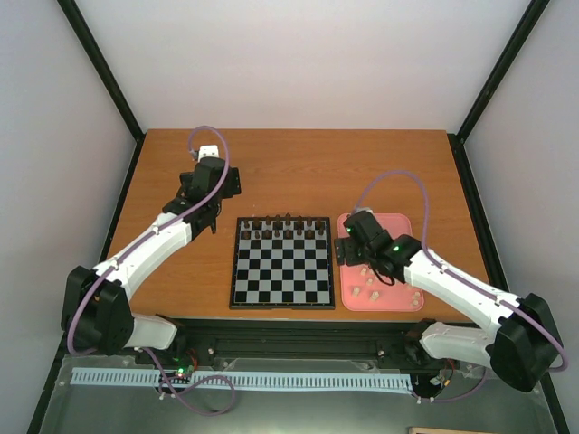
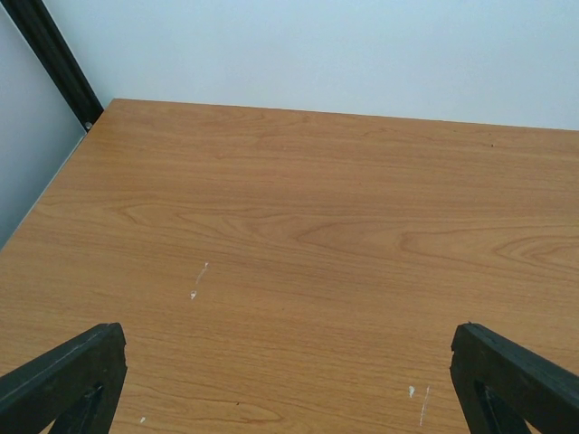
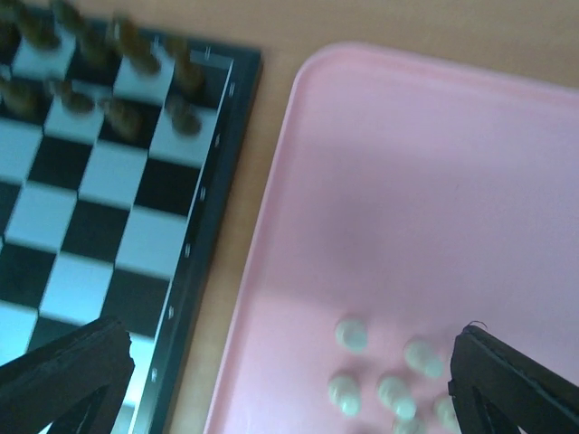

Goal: Set up the chess pieces on the board
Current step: Pick up the chess piece from the storage box.

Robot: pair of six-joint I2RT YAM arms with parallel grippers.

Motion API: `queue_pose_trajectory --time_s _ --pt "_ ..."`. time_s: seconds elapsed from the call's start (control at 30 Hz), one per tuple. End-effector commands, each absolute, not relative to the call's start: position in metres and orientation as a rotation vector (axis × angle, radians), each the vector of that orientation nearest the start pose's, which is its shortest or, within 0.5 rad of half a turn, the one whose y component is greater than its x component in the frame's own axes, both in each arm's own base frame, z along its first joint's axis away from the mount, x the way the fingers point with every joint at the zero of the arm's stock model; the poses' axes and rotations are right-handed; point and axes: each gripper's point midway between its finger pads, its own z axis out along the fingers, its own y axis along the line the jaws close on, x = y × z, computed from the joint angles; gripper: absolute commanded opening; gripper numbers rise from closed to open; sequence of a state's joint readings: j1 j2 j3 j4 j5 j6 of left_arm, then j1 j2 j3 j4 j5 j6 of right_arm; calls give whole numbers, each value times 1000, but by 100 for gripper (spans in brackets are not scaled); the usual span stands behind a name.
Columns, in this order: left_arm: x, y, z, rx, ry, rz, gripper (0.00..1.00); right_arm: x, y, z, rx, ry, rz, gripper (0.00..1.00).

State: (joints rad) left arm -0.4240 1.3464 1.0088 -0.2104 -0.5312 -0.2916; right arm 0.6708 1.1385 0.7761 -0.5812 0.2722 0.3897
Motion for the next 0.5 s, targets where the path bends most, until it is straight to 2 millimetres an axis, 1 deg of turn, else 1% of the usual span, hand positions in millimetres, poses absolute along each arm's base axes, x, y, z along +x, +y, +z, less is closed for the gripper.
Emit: queue_pose_trajectory --time_s 0.0,0.1,0.2,0.23,0.3,0.4,0.47 --pt "410 -90 245 -179 2008 118 100 229 148 106 -223 2587 56 93" --pt "410 -91 244 -176 2007 116 100 211 155 110 -253 2619 67 88" --pt "412 -90 243 -175 2008 129 100 193 163 114 -302 2662 80 77" --pt "413 -90 242 -176 2011 134 100 186 166 114 -327 2679 82 71" --pt "414 -90 242 -177 2014 139 100 175 170 108 -350 2706 75 63" --pt "414 -91 241 -175 2015 133 100 163 166 89 -344 2747 27 61" --pt "413 -90 243 -177 2012 132 100 159 163 79 -326 2764 23 60"
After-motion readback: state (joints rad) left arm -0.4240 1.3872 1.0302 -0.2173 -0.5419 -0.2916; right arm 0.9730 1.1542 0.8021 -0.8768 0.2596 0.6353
